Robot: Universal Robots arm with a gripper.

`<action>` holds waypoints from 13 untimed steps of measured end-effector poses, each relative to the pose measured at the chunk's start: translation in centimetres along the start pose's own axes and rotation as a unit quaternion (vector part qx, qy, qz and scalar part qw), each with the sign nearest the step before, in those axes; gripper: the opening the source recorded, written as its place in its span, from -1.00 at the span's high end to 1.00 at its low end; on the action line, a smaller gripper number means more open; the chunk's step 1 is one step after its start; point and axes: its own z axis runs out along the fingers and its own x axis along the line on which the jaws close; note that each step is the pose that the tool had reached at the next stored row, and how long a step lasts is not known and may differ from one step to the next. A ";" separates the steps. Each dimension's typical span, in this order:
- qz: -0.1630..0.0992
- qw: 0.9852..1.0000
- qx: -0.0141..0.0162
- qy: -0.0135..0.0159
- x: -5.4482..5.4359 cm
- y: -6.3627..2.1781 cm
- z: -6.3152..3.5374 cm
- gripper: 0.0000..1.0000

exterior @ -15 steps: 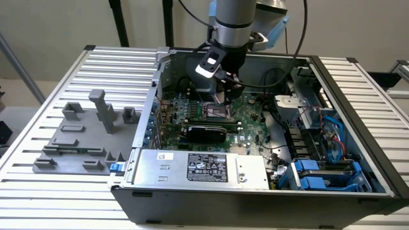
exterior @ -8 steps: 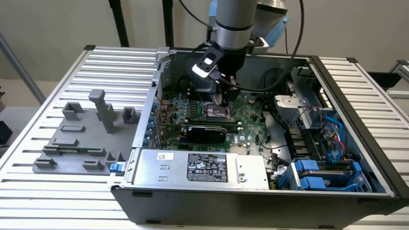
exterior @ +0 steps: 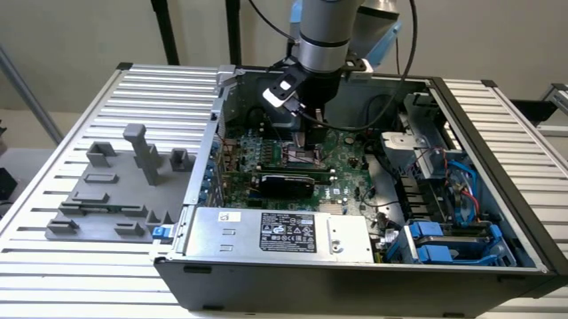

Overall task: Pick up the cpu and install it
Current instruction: 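Place the cpu into insertion slot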

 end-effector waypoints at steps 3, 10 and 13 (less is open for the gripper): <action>0.023 1.000 0.002 0.000 0.0 0.00 0.26 -0.08; 0.047 0.999 0.003 -0.002 0.0 -0.42 1.26 -0.08; 0.049 0.999 0.003 -0.003 0.0 -0.82 1.67 -0.08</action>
